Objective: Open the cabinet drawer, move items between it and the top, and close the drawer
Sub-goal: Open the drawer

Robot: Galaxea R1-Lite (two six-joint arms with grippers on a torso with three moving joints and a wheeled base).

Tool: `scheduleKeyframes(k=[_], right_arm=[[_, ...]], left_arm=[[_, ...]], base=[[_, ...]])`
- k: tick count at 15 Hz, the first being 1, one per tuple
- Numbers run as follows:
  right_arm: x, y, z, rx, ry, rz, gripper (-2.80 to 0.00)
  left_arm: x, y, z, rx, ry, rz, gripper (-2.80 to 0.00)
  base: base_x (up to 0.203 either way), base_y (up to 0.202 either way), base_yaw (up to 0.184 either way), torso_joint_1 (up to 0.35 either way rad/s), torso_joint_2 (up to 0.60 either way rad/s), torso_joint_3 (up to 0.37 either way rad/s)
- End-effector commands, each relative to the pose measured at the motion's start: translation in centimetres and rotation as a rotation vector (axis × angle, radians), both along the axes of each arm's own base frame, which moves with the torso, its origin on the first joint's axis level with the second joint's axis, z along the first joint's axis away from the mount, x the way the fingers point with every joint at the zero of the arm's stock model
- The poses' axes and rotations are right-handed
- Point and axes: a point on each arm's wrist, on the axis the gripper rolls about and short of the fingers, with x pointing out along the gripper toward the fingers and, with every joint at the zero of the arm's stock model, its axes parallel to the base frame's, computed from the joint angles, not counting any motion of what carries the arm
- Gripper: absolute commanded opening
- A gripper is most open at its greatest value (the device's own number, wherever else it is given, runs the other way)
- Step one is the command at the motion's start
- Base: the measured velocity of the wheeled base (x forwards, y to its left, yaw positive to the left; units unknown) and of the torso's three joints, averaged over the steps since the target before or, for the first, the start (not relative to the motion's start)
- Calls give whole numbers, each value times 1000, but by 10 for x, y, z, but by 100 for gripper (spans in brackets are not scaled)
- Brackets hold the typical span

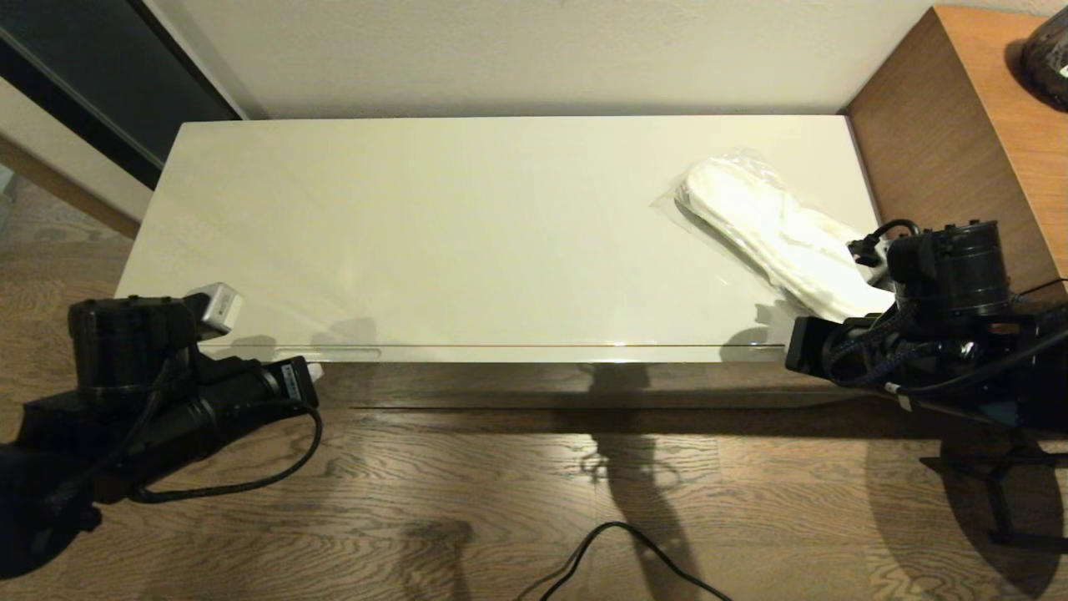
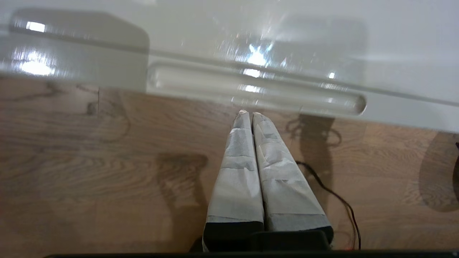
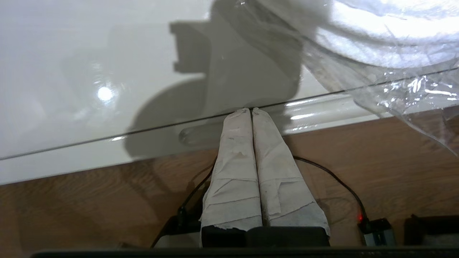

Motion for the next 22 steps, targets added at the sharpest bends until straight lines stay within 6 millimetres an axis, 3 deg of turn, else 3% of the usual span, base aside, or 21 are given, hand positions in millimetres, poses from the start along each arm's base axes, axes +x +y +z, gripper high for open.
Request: scheduleKeyframes(k=[1, 8, 13, 15, 22], right_arm=[[7, 1, -12, -4, 16, -7, -280], [11, -2, -21, -12, 44, -21, -280], [11, -2, -26, -18, 64, -21, -280], [12, -2, -29, -17, 75, -23, -280], [13, -1, -37, -15, 98, -28, -280]], left_arm=[[8, -1, -2, -3, -40, 0, -280], [4, 0, 18, -11, -140, -9, -280], [4, 0, 14, -13, -125, -11, -280], [12, -1, 0, -11, -78, -1, -280], [24, -1, -9, -11, -53, 8, -280]], base=[[0, 0, 0, 0, 0, 0], [0, 0, 0, 0, 0, 0], [0, 0, 0, 0, 0, 0], [0, 0, 0, 0, 0, 0], [0, 0, 0, 0, 0, 0]])
